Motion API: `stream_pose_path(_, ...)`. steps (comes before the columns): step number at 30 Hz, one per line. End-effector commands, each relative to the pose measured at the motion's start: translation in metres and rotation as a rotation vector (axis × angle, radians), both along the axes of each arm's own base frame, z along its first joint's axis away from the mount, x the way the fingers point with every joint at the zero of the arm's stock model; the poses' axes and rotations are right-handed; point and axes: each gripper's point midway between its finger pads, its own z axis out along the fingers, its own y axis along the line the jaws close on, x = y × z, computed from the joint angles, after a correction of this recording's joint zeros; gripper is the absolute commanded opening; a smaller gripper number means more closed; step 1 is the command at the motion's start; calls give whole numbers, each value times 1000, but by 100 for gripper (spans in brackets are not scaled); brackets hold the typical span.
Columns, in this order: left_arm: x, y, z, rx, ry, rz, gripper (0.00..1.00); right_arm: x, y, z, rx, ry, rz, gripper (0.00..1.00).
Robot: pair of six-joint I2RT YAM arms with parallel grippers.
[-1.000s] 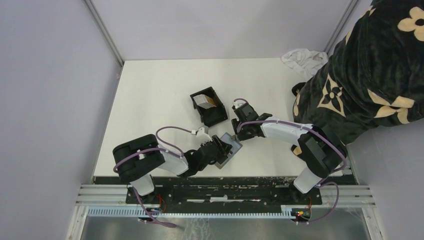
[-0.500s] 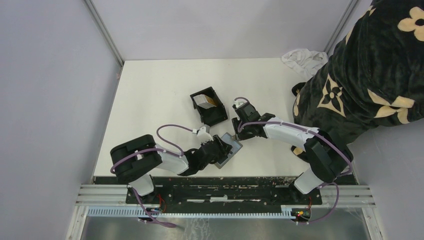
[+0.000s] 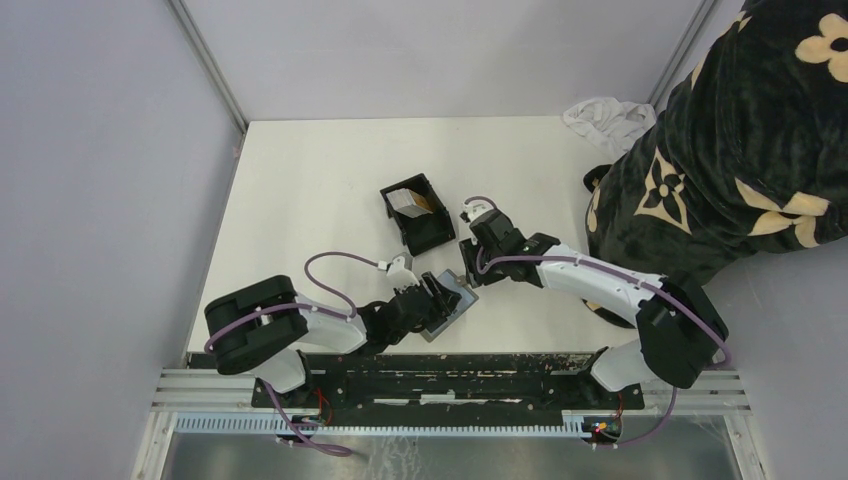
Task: Put the credit cards into the card holder
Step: Insert the credit card into the card holder.
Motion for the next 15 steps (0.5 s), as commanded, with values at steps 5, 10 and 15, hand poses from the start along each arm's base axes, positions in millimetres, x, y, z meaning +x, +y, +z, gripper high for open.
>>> stream_pose_path(5, -10, 19, -29, 96, 40, -6, 68, -23, 0, 12, 31, -63, 34, 44)
stream_pose_path(10, -10, 16, -26, 50, 57, 16, 67, -37, 8, 19, 119, -104, 40, 35)
stream_pose_path(15, -9, 13, -24, 8, 74, 39, 65, -48, 21, 20, 192, -128, 70, 18)
